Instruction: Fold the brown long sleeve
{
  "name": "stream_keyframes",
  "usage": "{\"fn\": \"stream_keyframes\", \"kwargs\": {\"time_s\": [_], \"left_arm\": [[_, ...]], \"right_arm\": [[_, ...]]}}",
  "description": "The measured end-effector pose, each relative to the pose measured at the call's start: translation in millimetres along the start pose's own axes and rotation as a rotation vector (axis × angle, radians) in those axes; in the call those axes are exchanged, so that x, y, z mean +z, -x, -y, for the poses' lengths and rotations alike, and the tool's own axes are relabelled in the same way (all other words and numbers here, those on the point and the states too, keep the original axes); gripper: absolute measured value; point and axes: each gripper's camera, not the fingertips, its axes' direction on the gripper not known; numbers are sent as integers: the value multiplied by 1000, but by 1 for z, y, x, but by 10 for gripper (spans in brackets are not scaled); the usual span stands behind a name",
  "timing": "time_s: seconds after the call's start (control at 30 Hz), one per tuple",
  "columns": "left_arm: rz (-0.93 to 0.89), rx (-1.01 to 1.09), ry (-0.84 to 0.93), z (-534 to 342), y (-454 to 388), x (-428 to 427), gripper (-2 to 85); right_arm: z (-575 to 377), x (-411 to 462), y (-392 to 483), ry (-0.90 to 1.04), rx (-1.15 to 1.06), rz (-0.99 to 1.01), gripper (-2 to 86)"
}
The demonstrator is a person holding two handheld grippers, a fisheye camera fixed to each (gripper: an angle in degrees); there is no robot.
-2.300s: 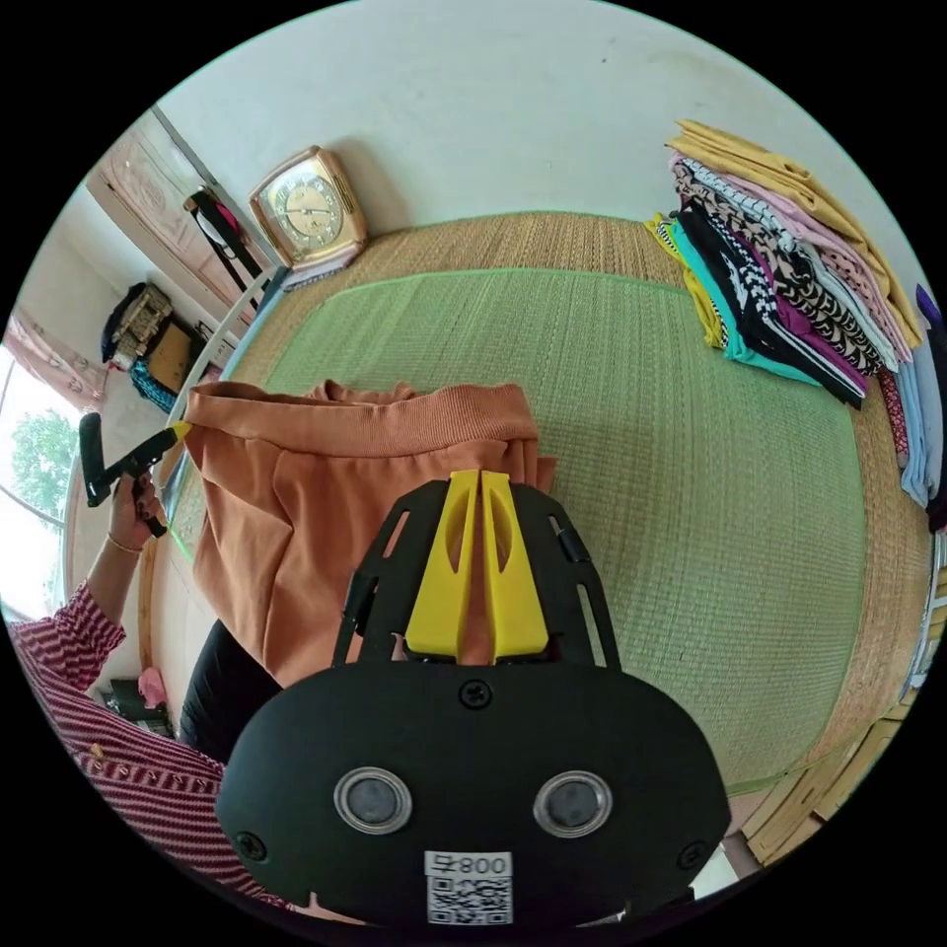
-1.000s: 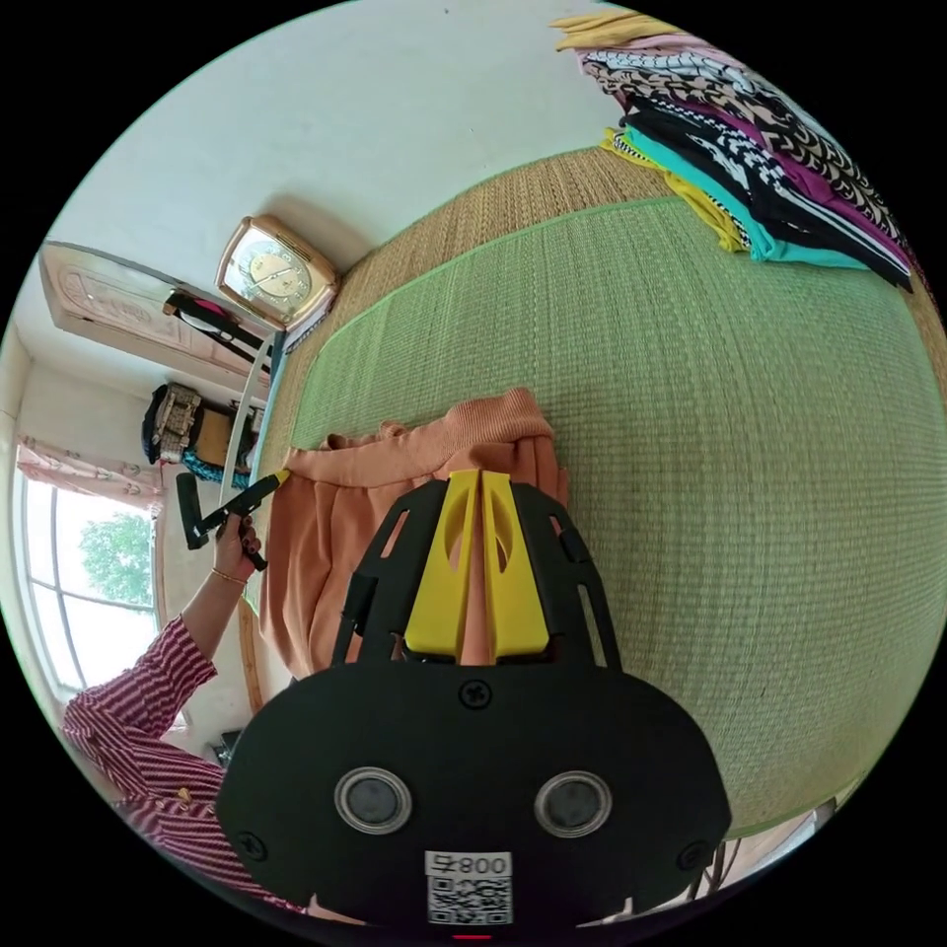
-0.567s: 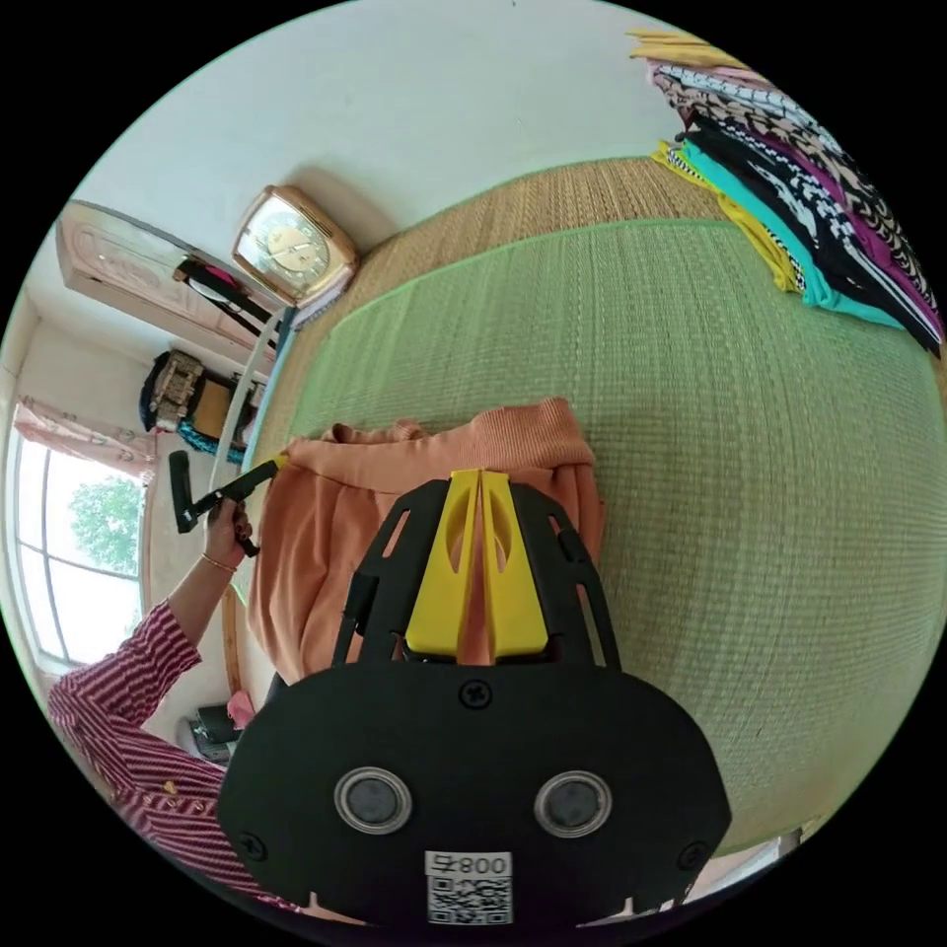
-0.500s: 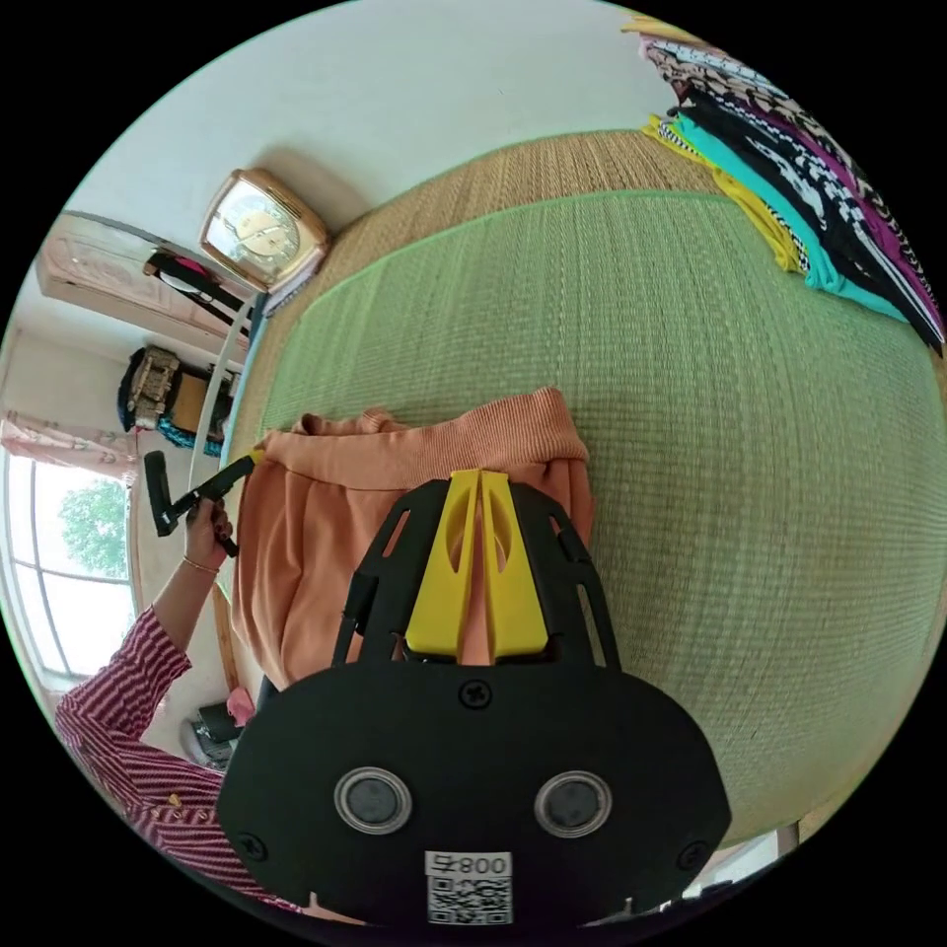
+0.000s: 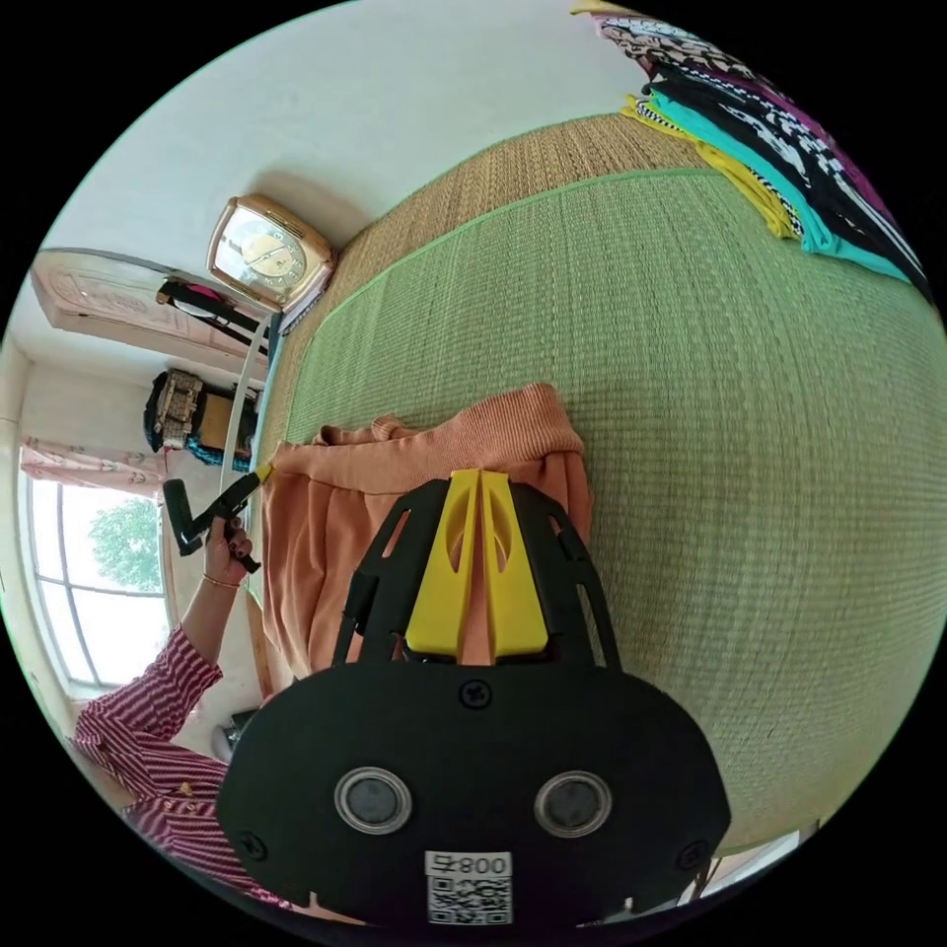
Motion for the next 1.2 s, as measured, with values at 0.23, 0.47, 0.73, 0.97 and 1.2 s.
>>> {"fn": "stream_keyframes", "kwargs": {"time_s": [0.23, 0.47, 0.73, 0.97, 1.2], "left_arm": [[-113, -63, -9, -107, 21, -90, 80], [-201, -248, 63, -217, 52, -137, 109], [-165, -230, 122, -222, 32, -150, 119], [-100, -256, 174, -221, 26, -159, 89], [-127, -238, 157, -215, 17, -191, 26]], "right_arm": [[-78, -75, -11, -36, -47, 155, 44], [-199, -110, -39, 3, 33, 254, 77], [-254, -122, -51, 8, 108, 337, 104], [-256, -129, -55, 28, 135, 301, 93], [-239, -125, -64, 60, 173, 323, 42]]}}
